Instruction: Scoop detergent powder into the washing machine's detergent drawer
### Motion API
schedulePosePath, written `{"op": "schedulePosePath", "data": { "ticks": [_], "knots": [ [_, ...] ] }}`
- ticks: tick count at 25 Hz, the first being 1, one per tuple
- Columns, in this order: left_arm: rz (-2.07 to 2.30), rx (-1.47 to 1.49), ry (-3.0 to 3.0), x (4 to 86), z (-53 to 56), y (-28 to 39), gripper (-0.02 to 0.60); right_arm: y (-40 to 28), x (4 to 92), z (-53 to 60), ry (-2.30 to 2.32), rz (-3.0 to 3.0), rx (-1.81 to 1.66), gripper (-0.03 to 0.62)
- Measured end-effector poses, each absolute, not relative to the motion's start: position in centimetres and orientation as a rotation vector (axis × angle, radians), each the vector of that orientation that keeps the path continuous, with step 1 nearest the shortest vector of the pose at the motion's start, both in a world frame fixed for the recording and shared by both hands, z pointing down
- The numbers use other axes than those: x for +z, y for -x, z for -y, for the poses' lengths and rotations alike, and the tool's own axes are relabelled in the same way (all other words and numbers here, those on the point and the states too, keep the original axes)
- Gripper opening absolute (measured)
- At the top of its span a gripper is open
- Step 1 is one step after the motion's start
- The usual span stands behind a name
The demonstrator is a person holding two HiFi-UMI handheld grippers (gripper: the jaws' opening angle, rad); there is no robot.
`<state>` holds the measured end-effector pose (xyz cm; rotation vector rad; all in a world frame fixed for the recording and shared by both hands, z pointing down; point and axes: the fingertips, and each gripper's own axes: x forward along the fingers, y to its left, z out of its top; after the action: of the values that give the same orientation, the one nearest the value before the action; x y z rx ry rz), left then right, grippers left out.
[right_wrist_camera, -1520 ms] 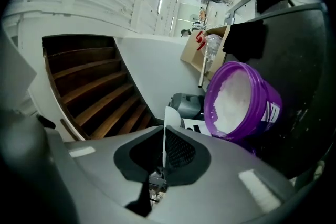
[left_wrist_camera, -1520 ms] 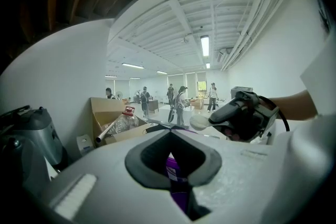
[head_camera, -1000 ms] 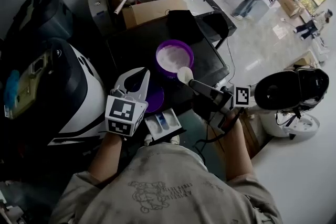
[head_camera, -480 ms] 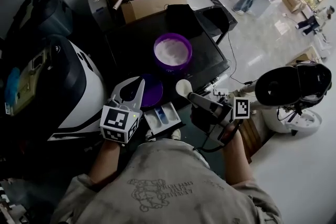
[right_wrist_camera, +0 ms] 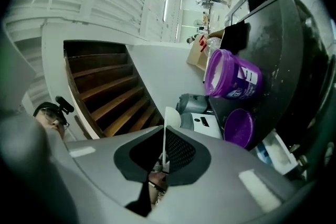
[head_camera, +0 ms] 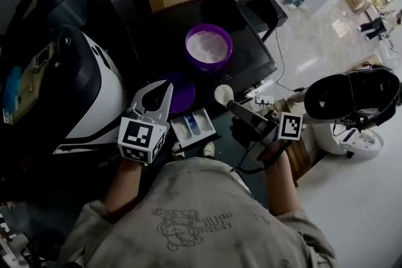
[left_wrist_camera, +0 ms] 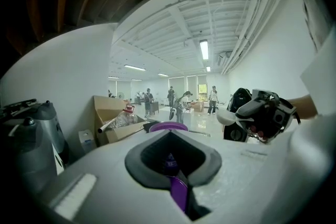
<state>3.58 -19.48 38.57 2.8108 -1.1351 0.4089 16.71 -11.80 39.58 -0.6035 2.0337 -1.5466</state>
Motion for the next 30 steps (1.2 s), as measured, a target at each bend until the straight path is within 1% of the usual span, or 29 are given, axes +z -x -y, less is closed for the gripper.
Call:
{"op": "schedulePosePath", "data": {
  "ticks": [9, 16, 26, 30],
  "knots": [
    [1.191, 0.455, -2.737, 41.4, 18.5, -2.5, 0.002, -15.5, 46.5, 10.3, 0.741, -2.15, -1.665, 0.035],
    [1.194, 0.497, -2.689, 43.9, 17.5, -2.1, 0.001, -14.2, 51.4, 9.8, 0.94, -2.274, -1.73, 0.035],
    [1.205, 0.537, -2.64, 46.2, 16.1, -0.8, 0.002, -12.6, 58.3, 8.7, 1.214, -2.635, -1.684, 0.035],
    [1.243, 0.54, -2.623, 46.7, 15.7, 0.1, 0.002, -12.6, 60.0, 8.7, 1.375, -2.875, -1.545, 0.035]
  ]
}}
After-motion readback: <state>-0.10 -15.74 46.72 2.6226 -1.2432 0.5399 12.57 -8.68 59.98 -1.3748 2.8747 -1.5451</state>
